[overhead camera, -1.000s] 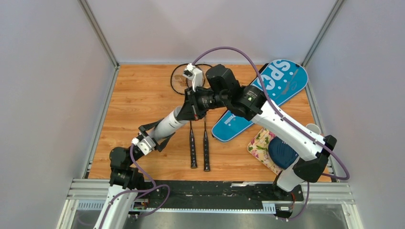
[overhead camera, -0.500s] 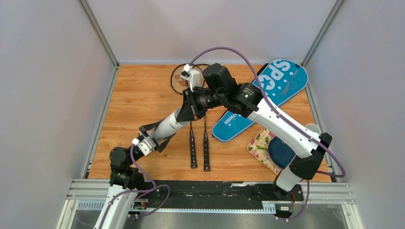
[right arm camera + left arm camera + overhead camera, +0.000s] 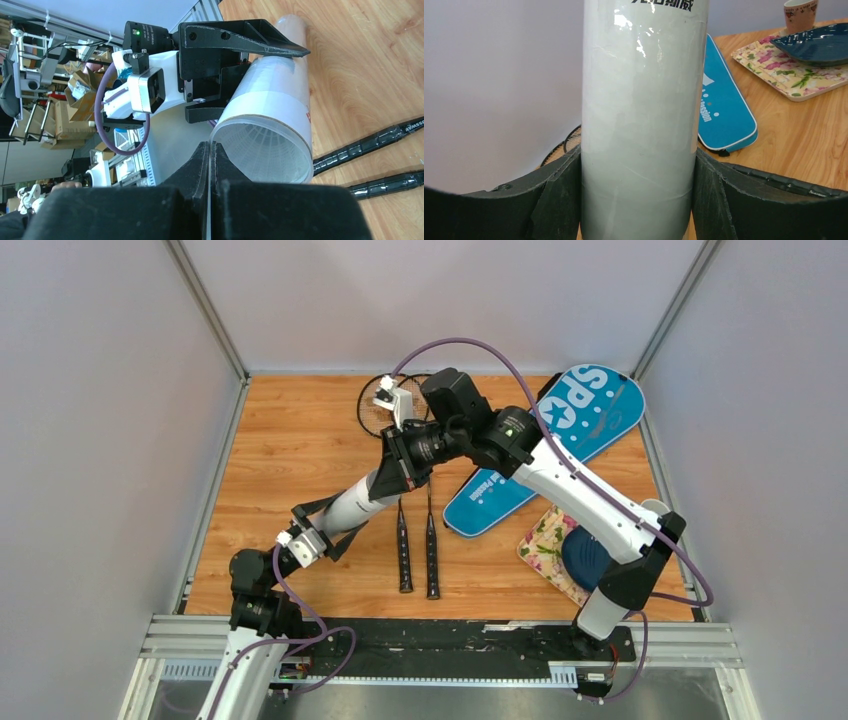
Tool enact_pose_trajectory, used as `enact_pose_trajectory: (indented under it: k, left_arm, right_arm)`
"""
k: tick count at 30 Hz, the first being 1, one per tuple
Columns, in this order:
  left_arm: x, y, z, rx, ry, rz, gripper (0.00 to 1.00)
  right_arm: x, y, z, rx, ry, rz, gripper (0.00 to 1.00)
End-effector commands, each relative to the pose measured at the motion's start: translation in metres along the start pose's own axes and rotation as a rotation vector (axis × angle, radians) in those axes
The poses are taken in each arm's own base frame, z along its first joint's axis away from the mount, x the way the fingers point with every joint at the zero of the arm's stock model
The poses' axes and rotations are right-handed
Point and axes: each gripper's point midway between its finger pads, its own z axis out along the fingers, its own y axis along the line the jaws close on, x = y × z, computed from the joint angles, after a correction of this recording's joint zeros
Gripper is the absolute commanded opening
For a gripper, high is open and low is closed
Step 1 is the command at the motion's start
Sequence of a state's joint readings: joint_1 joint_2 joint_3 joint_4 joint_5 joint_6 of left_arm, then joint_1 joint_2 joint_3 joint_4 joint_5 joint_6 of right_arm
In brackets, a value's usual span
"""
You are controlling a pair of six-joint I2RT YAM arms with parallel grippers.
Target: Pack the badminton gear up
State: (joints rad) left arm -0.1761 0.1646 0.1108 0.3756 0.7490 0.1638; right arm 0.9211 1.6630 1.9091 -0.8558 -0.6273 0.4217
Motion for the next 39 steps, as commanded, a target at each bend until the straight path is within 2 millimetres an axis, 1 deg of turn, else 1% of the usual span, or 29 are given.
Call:
enact_pose_trajectory:
  k: [1, 5, 6, 10, 11, 13, 14, 18, 22, 23, 25, 26, 27, 29, 32, 35, 39]
  left_arm:
    - [0.018, -0.008, -0.003, 0.001, 0.042, -0.105, 0.04]
    - [0.017, -0.009, -0.003, 0.007, 0.040, -0.107, 0.03]
    - [0.017, -0.009, -0.003, 0.007, 0.038, -0.107, 0.03]
    - [0.017, -0.011, -0.002, 0.017, 0.035, -0.110, 0.03]
    - [0.016, -0.012, -0.002, 0.021, 0.031, -0.112, 0.03]
    - [0.016, -0.012, -0.002, 0.024, 0.028, -0.110, 0.03]
    - [0.015, -0.012, -0.002, 0.023, 0.026, -0.114, 0.03]
    - [0.014, -0.013, -0.002, 0.027, 0.021, -0.114, 0.03]
    - [0.014, -0.013, -0.002, 0.027, 0.021, -0.117, 0.03]
    - [0.014, -0.012, -0.002, 0.024, 0.023, -0.117, 0.03]
    - [0.015, -0.012, -0.002, 0.020, 0.026, -0.117, 0.03]
    - [0.016, -0.011, -0.002, 0.016, 0.031, -0.117, 0.03]
    - [0.016, -0.010, -0.003, 0.007, 0.032, -0.114, 0.03]
    - [0.016, -0.008, -0.003, -0.002, 0.033, -0.109, 0.03]
    - [0.016, -0.005, -0.003, -0.019, 0.036, -0.105, 0.03]
    - [0.018, -0.003, -0.004, -0.031, 0.046, -0.109, 0.03]
    - [0.017, -0.003, -0.004, -0.033, 0.043, -0.107, 0.03]
  right_arm:
    - [0.022, -0.002, 0.016, -0.038, 0.112, 0.054, 0.00]
    - [0.025, -0.003, 0.021, -0.064, 0.140, 0.075, 0.00]
    - [0.027, -0.001, 0.021, -0.085, 0.152, 0.082, 0.00]
    - [0.028, -0.011, 0.031, -0.103, 0.179, 0.122, 0.00]
    - [0.031, -0.010, 0.032, -0.127, 0.194, 0.136, 0.00]
    - [0.028, -0.011, 0.036, -0.160, 0.191, 0.162, 0.00]
    - [0.031, -0.012, 0.039, -0.168, 0.200, 0.177, 0.00]
    - [0.029, -0.010, 0.043, -0.206, 0.192, 0.187, 0.00]
    - [0.025, -0.019, 0.044, -0.177, 0.176, 0.201, 0.06]
    - [0.024, -0.020, 0.044, -0.172, 0.170, 0.198, 0.11]
    - [0.020, -0.023, 0.039, -0.145, 0.143, 0.187, 0.16]
    - [0.017, -0.025, 0.036, -0.126, 0.122, 0.170, 0.22]
    - [0.015, -0.020, 0.031, -0.126, 0.109, 0.158, 0.25]
    - [0.010, -0.020, 0.024, -0.115, 0.081, 0.144, 0.34]
    - [0.000, -0.012, 0.010, -0.097, 0.021, 0.102, 0.41]
    - [-0.010, -0.006, -0.005, -0.080, -0.037, 0.069, 0.44]
    - [-0.017, -0.007, -0.019, -0.036, -0.100, 0.037, 0.45]
